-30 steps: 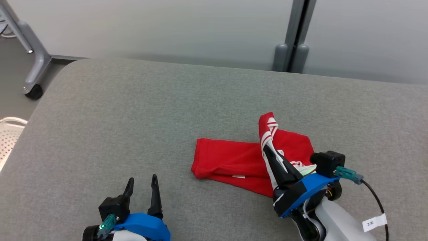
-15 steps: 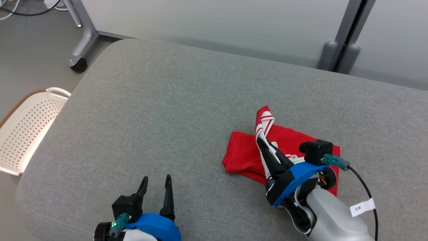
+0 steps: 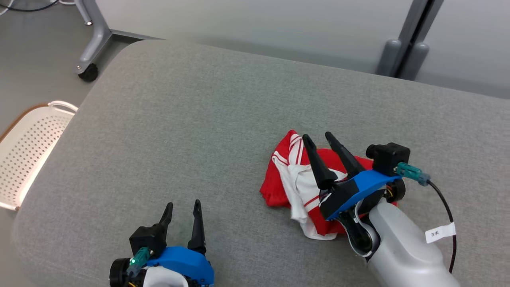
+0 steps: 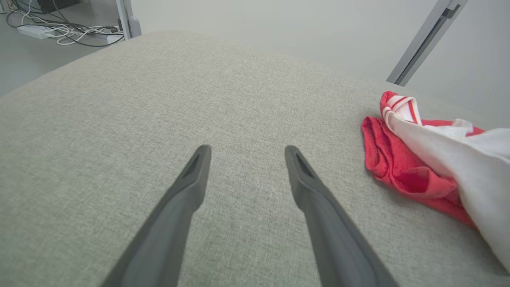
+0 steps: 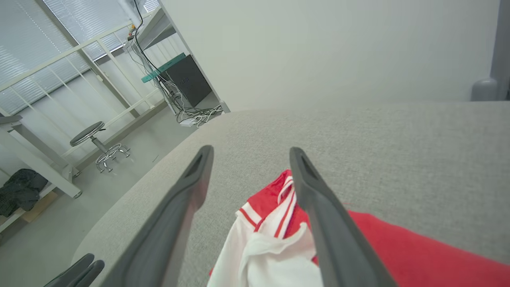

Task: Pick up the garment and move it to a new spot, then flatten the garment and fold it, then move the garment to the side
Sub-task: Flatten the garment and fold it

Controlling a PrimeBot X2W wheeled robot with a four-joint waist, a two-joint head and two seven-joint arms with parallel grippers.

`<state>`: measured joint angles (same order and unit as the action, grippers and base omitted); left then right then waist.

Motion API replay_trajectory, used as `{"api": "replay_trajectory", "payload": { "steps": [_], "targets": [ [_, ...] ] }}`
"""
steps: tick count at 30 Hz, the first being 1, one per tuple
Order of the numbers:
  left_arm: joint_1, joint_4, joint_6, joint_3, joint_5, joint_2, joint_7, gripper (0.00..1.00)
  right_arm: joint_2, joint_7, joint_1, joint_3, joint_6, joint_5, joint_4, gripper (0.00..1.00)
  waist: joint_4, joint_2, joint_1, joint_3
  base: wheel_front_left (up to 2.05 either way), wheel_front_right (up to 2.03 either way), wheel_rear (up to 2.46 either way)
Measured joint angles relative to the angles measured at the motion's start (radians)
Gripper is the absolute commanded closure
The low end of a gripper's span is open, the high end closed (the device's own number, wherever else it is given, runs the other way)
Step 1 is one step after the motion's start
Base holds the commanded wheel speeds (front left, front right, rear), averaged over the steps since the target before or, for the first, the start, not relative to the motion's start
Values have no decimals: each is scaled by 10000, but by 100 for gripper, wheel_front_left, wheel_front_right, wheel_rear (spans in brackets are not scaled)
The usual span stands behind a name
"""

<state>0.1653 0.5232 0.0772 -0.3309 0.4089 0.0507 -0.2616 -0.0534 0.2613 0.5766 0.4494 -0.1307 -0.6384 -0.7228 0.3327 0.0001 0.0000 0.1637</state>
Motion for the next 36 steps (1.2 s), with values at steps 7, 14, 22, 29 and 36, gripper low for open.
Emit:
{"api": "replay_trajectory", "payload": {
  "steps": [7,14,22,29,36],
  "targets": [
    [24,-167,23,368,-190,4,0,0,-188,2,-619,-1599,0,1085,752,0,-859,1,0,-104,0,0,0],
    [39,-251,48,836,-458,-4,0,0,-366,4,-1524,-3388,0,2307,1277,0,-1827,0,0,-243,0,0,0],
    [-243,-339,59,1542,-677,-8,0,0,-226,2,-2524,-4309,0,3126,1298,0,-2681,0,0,-580,0,0,0],
    [-710,-351,-71,1906,-867,-4,0,0,-113,2,-3218,-4556,0,3643,1162,0,-2997,0,-1,-1122,0,0,0],
    [-1185,-328,-221,2082,-1055,0,0,0,-8,2,-3682,-4671,0,3917,1074,0,-3104,-3,-1,-1630,0,0,0]
  ]
}}
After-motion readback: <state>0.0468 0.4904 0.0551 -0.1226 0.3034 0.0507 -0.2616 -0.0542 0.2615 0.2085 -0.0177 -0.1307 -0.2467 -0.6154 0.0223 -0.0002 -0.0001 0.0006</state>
